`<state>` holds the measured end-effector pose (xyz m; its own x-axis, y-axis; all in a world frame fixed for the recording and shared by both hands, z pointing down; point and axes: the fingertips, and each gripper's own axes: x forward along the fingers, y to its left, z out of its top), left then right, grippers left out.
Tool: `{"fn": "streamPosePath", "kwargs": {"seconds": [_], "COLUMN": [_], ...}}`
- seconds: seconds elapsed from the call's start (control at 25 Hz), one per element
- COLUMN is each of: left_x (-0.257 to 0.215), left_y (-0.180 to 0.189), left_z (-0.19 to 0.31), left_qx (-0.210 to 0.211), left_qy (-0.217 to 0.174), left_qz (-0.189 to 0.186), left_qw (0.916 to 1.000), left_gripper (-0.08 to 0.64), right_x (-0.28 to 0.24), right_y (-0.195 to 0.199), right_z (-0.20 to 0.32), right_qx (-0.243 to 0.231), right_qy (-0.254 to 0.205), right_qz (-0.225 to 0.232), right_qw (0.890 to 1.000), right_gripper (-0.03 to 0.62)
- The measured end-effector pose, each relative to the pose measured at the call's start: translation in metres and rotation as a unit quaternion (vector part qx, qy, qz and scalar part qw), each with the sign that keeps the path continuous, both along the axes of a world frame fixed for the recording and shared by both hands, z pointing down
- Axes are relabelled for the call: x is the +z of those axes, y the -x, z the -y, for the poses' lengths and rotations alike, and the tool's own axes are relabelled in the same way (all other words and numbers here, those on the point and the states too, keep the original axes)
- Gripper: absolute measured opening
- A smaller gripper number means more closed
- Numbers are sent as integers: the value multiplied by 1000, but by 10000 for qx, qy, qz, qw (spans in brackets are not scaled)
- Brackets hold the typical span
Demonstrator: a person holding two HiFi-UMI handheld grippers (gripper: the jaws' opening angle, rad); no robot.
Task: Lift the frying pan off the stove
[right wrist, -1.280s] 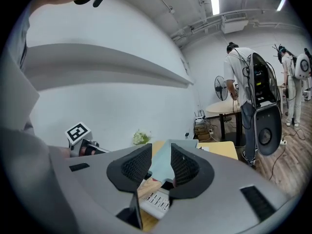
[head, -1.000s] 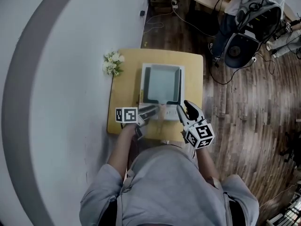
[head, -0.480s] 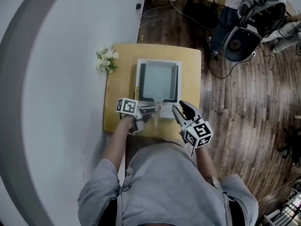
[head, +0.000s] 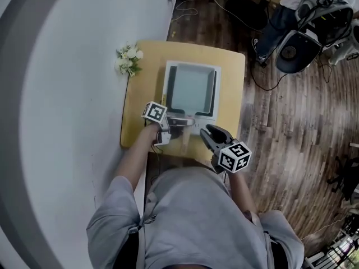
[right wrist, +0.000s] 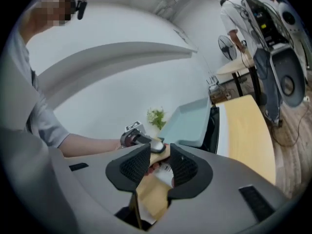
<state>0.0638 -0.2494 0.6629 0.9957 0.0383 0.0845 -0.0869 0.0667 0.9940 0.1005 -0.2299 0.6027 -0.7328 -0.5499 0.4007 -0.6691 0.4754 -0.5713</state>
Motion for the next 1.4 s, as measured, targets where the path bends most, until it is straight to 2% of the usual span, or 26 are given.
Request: {"fn": "streamPosePath", "kwargs": {"seconds": [0.12,0.2,0.24,0.4,0.48,0.68,0.8,0.84,0.88,1.0,1.4], "left_x": [1,3,2,2,4,2,2,4,5,7,-13], "left_y": [0,2,1,0,-1,-3,-4,-4,-3,-2,1], "left_z": [1,2,2,2,2,5,7,8,8,5,-7], "left_qx": [-74,-117,-158,-270,-326,-461,-479,-482,-489,-509,-602], "left_qy": [189,177,229,314,355,318,101,67,59,63,-382], "left_qz": [-147,-159,-204,-294,-306,-363,-363,-333,-308,-230,-293], "left_qw": [9997,9996,9994,9987,9984,9978,9981,9983,9983,9984,9970], "left_gripper": [161,154,143,138,137,137,137,137,135,135,133], "right_x": [25,32,34,37,37,43,50,50,49,48,46], "right_y": [12,24,29,50,57,77,87,89,91,92,93], "right_z": [-16,-28,-34,-51,-54,-55,-55,-55,-54,-56,-73], "right_qx": [-197,-402,-521,-869,-939,-1071,-998,-934,-863,-772,-1029], "right_qy": [1078,1669,1901,2503,2652,2788,2888,2928,2973,3025,2697], "right_qz": [624,1168,1386,2076,2240,2111,2014,2066,2152,2298,1972], "right_qw": [9920,9782,9705,9417,9331,9307,9306,9289,9262,9218,9369], "right_gripper": [107,110,134,197,209,209,207,175,116,101,104]}}
